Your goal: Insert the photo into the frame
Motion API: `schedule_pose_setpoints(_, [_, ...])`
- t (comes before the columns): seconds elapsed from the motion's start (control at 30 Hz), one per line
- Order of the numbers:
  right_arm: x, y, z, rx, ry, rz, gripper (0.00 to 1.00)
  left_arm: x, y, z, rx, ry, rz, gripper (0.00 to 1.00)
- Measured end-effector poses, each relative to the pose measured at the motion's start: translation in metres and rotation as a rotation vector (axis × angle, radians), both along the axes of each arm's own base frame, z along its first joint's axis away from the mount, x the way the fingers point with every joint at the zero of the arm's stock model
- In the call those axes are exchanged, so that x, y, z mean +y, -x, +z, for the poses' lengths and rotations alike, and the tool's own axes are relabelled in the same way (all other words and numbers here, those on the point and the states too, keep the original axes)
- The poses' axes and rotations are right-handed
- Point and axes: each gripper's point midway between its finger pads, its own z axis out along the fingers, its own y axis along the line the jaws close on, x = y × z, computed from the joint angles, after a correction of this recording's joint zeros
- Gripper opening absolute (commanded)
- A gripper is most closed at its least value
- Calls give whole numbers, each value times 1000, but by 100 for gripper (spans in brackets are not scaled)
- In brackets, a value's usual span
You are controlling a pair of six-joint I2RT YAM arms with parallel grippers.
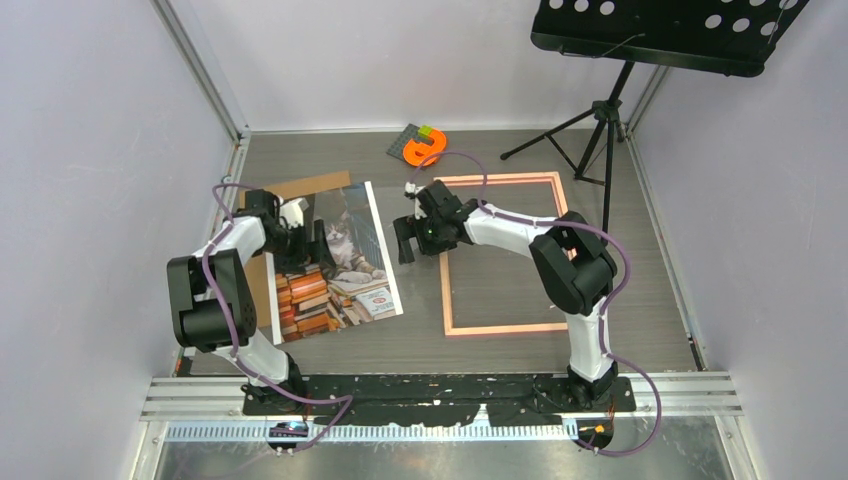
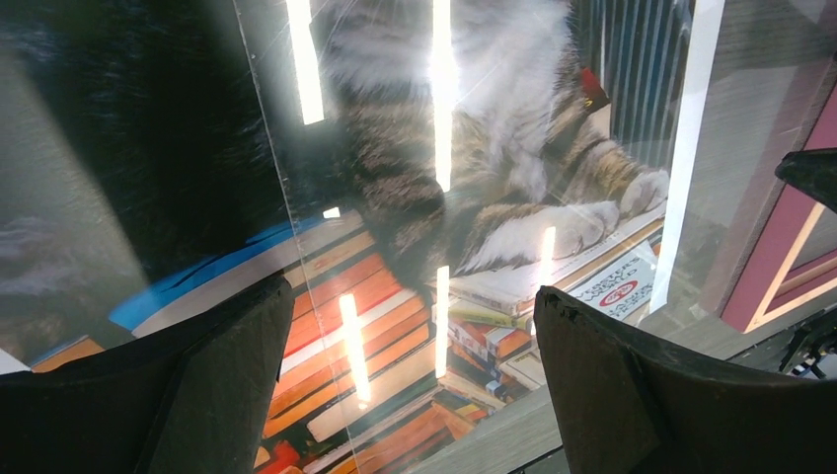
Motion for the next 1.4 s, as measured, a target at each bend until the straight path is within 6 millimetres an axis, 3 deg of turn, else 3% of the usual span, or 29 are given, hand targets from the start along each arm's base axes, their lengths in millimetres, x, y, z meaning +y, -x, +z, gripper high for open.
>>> schedule_pose_setpoints(0.47, [-22,-8,-8,-62,120,-55,95,9,2,-1,-2,-50,15,95])
schedule_pose_setpoints(0.63, [-19,-2,-8,-65,112,-44,95,8,2,-1,-2,-49,14,93])
schedule_pose_setpoints(0.9, [2,11,-4,-33,24,-1,95,3,3,0,-3,-18,4,92])
schedule_pose_setpoints(1.4, [4,14,-3,-11,1,6,95,-2,4,6,-29,69,-33,91])
